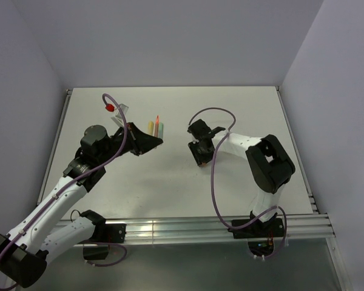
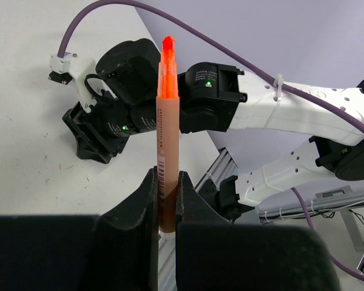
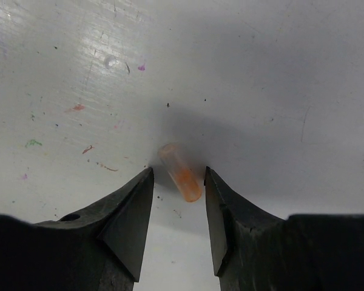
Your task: Insert the pens into the pen caps
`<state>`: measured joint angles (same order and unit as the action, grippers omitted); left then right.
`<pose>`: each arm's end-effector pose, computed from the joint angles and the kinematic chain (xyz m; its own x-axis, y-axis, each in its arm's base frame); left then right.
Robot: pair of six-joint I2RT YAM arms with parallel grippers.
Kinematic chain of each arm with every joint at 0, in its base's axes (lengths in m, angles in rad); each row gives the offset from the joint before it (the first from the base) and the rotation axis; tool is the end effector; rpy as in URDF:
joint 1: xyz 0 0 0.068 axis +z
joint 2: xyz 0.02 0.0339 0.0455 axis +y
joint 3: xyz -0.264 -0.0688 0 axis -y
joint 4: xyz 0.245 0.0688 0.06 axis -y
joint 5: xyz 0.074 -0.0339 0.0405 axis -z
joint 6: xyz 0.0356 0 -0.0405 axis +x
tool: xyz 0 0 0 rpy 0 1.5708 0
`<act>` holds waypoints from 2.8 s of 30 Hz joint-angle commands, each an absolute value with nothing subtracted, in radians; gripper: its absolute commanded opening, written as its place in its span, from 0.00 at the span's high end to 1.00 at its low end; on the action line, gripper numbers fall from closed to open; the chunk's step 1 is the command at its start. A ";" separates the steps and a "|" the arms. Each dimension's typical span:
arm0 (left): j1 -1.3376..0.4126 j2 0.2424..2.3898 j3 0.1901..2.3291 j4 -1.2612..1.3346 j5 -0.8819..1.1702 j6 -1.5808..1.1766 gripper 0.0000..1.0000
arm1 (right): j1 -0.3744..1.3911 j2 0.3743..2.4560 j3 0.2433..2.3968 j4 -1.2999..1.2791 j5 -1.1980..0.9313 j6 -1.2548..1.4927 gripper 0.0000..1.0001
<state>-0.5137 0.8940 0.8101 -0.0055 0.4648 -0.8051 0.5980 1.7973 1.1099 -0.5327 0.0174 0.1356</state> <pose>0.1744 -0.1167 0.3491 -0.6509 -0.3727 -0.6614 0.5179 0.4191 -0.7458 0.2850 0.1934 0.1587 -0.8445 -0.4117 -0.3426 -0.4479 0.8936 0.0303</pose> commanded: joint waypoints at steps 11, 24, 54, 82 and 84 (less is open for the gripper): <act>-0.508 0.890 0.811 0.032 0.485 -0.792 1.00 | 0.604 1.871 1.155 -0.514 0.018 0.144 0.57; -0.508 0.887 0.819 0.020 0.489 -0.793 1.00 | 0.604 1.893 1.164 -0.571 0.012 0.196 0.78; -0.540 1.181 0.969 0.159 0.469 -0.700 1.00 | 0.499 1.292 1.368 -0.416 -0.022 0.544 1.00; -0.753 1.319 0.919 0.298 0.414 -0.655 1.00 | 0.497 1.123 1.180 -0.195 -0.020 0.609 1.00; -0.753 1.316 0.928 0.287 0.413 -0.643 1.00 | 0.497 1.127 1.178 -0.196 -0.025 0.607 1.00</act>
<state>-0.7471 1.3266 0.8871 0.2623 0.4038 -0.6815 0.5011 1.1355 1.1843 -0.2390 -0.0383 0.6090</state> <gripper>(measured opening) 0.115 0.213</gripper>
